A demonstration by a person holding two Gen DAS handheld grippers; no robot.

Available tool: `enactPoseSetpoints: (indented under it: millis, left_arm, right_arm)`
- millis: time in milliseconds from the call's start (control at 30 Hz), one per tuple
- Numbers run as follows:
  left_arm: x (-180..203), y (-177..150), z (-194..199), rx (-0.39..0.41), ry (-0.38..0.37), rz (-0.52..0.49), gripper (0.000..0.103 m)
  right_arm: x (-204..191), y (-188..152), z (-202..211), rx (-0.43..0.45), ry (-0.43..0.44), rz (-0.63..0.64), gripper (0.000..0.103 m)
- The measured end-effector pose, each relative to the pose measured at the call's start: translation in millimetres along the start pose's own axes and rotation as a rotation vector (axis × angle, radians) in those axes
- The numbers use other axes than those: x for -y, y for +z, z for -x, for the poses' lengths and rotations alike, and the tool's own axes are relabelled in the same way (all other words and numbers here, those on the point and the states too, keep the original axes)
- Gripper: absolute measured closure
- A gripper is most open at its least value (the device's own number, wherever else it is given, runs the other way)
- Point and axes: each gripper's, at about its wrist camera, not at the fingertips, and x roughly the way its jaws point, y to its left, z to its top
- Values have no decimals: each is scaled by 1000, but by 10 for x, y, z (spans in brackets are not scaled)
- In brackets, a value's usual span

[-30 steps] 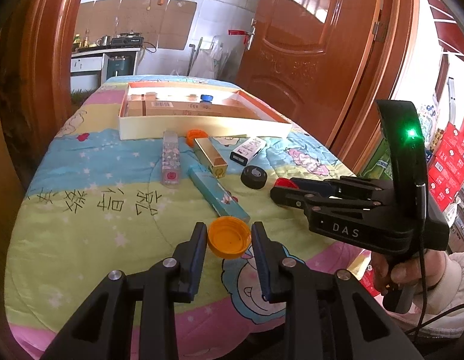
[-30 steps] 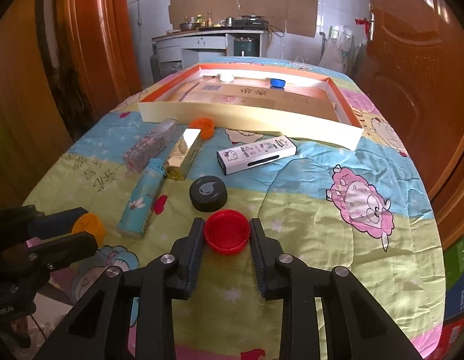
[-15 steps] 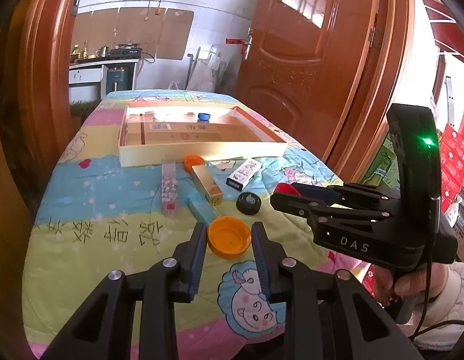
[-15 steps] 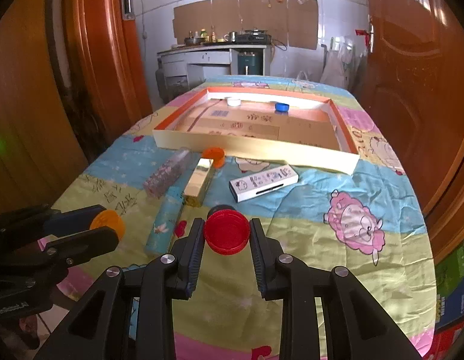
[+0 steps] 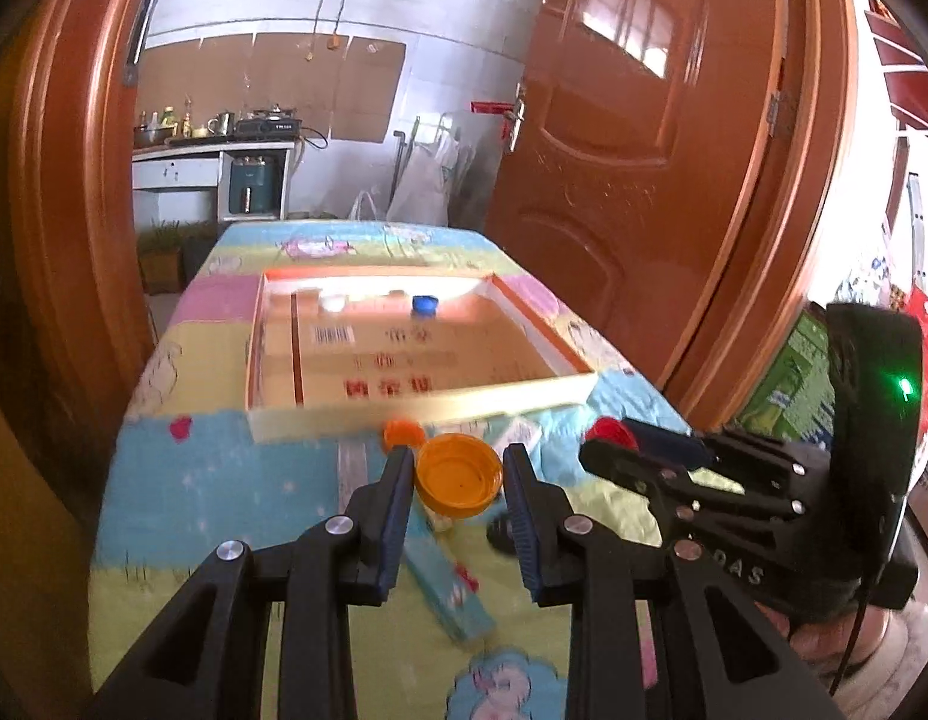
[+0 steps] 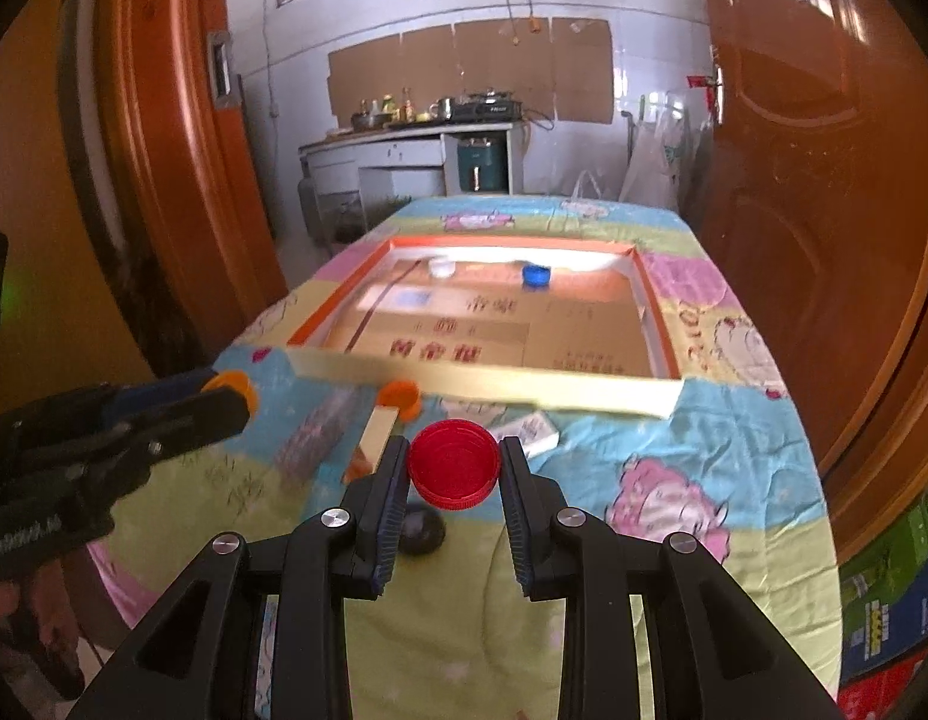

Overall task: Organize rigid objects
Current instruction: 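Carry the red and orange caps with both grippers over the tray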

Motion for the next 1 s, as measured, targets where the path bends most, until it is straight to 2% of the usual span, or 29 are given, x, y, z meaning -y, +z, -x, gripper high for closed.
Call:
enactPoseSetpoints:
  millis: [433,667,1000]
  left_arm:
    - [-106,611,-479,-38,19,40,72]
    - [-137,885,-760,-59,29,35,72]
    - [-180,1135,-1054,-82,44,24,72]
  right_arm:
    - [424,484,-179,19,-14,-69,73]
    - [627,767,-289,30,-30,-58,73]
    - [807,1016,-529,14,-42,-44,73]
